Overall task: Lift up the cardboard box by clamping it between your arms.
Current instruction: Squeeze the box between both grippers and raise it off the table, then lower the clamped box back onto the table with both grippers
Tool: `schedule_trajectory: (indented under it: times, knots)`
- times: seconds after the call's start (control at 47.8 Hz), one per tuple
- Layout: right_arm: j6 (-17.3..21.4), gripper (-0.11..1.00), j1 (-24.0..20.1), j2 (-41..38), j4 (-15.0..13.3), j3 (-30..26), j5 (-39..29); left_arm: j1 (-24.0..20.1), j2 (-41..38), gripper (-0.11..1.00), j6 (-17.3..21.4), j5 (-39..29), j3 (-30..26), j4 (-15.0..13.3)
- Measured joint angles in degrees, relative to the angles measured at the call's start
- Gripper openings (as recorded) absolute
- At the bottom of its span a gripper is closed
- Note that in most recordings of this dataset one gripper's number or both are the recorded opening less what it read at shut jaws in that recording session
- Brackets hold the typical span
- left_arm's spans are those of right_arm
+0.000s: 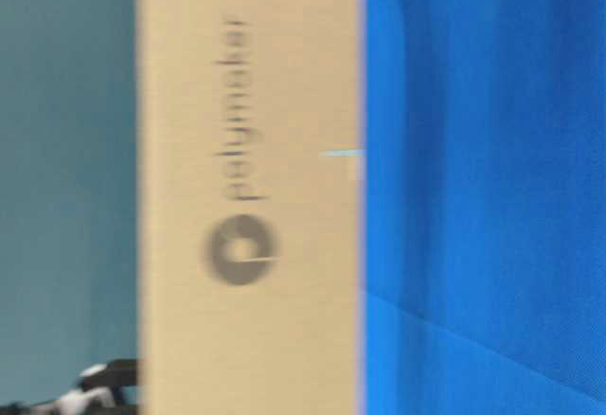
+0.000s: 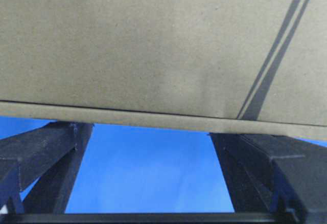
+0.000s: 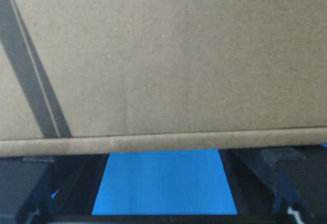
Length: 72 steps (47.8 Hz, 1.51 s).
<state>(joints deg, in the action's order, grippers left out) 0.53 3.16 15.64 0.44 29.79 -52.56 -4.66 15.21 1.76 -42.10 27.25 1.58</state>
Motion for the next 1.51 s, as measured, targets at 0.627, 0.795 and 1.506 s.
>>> schedule_trajectory:
  times: [0.627, 0.795, 1.506]
  knots:
    - [-0.70, 1.00, -0.09, 1.23, 0.00, -14.24, -15.47, 0.35, 2.55, 0.89, 0.00, -12.39, -12.13, 0.00]
    - [-0.70, 1.00, 0.00, 1.23, 0.00, -14.15, -15.47, 0.18, 2.55, 0.89, 0.79, -12.57, -12.22, 0.00]
    - [-3.87, 1.00, 1.32, 0.18, -0.18, -1.41, -3.69, -0.18, -2.72, 0.89, 1.14, -5.27, -5.71, 0.00]
